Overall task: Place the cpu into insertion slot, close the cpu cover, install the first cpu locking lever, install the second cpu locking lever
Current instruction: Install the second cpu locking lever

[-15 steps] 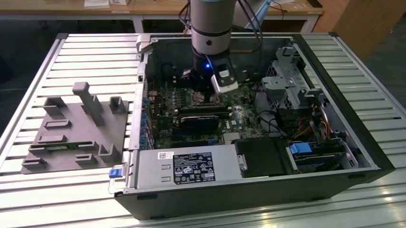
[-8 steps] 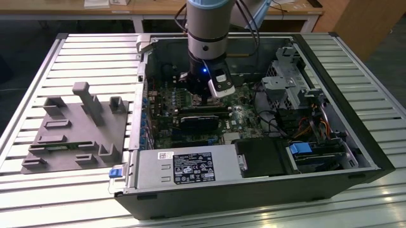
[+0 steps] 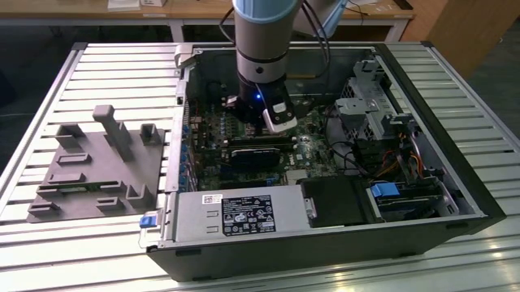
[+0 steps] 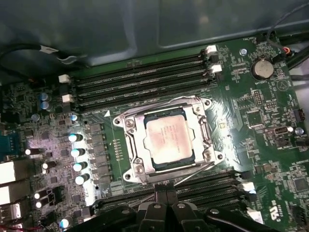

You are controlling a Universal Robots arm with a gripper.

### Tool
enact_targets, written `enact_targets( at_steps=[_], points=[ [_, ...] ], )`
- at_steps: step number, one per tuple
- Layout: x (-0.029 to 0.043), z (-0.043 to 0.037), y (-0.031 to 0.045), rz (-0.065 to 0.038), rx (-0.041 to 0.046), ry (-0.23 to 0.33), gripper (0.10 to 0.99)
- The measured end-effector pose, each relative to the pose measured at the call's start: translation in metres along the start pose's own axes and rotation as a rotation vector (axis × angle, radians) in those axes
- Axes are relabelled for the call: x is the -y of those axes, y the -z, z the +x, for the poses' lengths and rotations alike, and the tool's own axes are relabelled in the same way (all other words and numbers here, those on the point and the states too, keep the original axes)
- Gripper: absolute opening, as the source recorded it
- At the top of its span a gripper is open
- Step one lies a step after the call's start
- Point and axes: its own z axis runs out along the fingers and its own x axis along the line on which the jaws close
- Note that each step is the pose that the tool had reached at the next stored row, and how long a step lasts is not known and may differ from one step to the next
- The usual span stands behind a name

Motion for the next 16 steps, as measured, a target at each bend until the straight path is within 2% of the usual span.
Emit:
enact_targets(
  at_steps=[6, 12, 16],
  points=[
    [0.0077, 0.0034, -0.0019, -0.043, -0.0101, 0.000, 0.102],
    [0.0146, 0.0047, -0.0052, -0.065, -0.0163, 0.006, 0.102],
    [0.0179, 0.0069, -0.0076, -0.084, -0.0218, 0.012, 0.102]
  ],
)
